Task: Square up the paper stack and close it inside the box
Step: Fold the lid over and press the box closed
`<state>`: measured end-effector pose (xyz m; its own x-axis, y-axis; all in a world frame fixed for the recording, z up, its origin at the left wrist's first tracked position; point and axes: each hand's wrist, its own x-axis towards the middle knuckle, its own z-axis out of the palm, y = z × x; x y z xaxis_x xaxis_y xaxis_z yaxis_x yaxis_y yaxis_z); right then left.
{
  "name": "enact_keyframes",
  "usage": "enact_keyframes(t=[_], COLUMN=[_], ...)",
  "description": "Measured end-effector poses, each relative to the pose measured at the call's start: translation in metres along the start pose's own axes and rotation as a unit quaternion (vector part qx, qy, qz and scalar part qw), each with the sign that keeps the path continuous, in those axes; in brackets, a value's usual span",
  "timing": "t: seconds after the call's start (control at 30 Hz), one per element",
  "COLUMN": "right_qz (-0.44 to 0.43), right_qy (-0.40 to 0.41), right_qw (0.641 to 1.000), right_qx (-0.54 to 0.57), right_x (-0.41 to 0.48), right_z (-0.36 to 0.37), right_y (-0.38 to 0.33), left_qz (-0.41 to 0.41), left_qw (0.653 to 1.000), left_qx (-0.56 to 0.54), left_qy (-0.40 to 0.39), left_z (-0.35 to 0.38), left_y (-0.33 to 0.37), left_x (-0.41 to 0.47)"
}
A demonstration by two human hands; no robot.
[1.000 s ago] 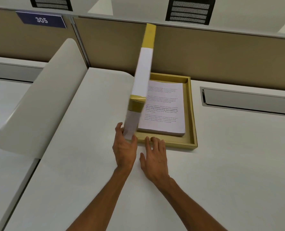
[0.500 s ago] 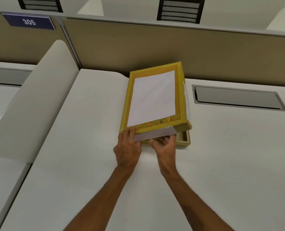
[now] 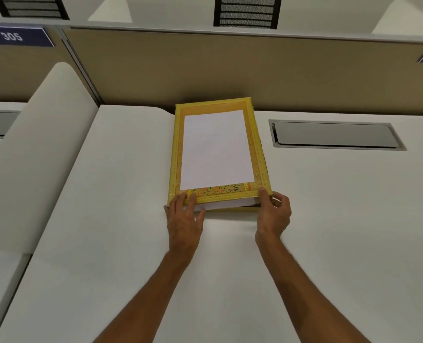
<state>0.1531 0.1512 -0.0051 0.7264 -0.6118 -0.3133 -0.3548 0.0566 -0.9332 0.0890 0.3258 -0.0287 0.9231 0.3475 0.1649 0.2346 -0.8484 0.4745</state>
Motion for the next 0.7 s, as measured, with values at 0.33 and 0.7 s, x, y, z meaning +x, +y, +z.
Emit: enact_keyframes(t=[0.33, 0.7], right_qz=[-0.026, -0.167], right_qy=[-0.031, -0.078], right_qw=[0.991, 0.923], right_qx=[-0.124, -0.337], right_x=[0.011, 0.023], right_z=[-0.009, -0.016], right_y=[0.022, 0.034], left_qz=[-0.01, -0.008], left_qw=[1.0, 0.998], left_qx=[-0.016, -0.06], left_qy=[-0.005, 0.031], left_z=[0.007, -0.001], left_y=[-0.004, -0.008], left_x=[-0.002, 0.013])
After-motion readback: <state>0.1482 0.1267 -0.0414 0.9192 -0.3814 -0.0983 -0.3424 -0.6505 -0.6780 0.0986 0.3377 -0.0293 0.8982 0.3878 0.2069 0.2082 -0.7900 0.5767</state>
